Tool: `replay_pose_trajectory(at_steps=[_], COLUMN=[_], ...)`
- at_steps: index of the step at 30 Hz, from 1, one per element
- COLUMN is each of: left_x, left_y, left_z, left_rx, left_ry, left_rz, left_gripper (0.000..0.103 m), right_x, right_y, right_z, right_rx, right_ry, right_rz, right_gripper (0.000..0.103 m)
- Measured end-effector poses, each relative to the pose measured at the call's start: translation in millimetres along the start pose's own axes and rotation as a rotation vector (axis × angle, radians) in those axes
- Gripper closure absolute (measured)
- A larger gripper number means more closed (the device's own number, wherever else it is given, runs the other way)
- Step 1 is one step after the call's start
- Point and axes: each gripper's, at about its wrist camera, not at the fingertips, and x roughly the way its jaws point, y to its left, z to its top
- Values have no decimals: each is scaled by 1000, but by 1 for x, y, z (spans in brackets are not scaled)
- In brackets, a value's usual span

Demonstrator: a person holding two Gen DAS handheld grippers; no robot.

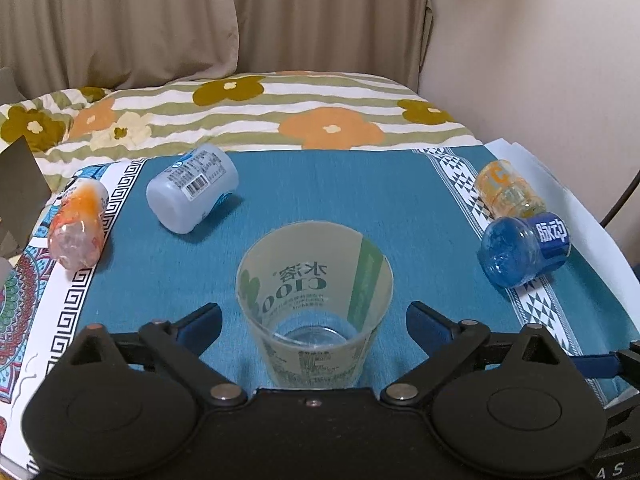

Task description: Flip cup upright

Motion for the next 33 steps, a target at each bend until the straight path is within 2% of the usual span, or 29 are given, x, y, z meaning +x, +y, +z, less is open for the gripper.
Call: replay_pose_trajectory(at_steps=[6, 13, 16, 21, 27, 33], left_x=[-35, -100, -119, -135, -141, -145], left_y=[6, 34, 45, 54, 53, 55], left_z=[4, 19, 23, 22, 8, 6], left_rx=[-9, -62, -66, -50, -36, -25], left_ry=[25, 44, 57, 88, 124, 109], left_rz=[-21, -46, -29, -5, 10, 23], left_gripper=[3, 0, 0, 0, 0, 0], right_x=[-26, -79, -98, -116, -121, -119], right_y=[10, 27, 35, 46, 54, 56], right_z=[7, 27, 36, 41, 31, 25], right_rx=[-21, -32, -33, -35, -23, -5], right_ry=[-21, -58, -70, -81, -71, -64], right_rz=[-25, -80, -104, -144, -172, -181], right_gripper=[0, 0, 0, 0, 0, 0])
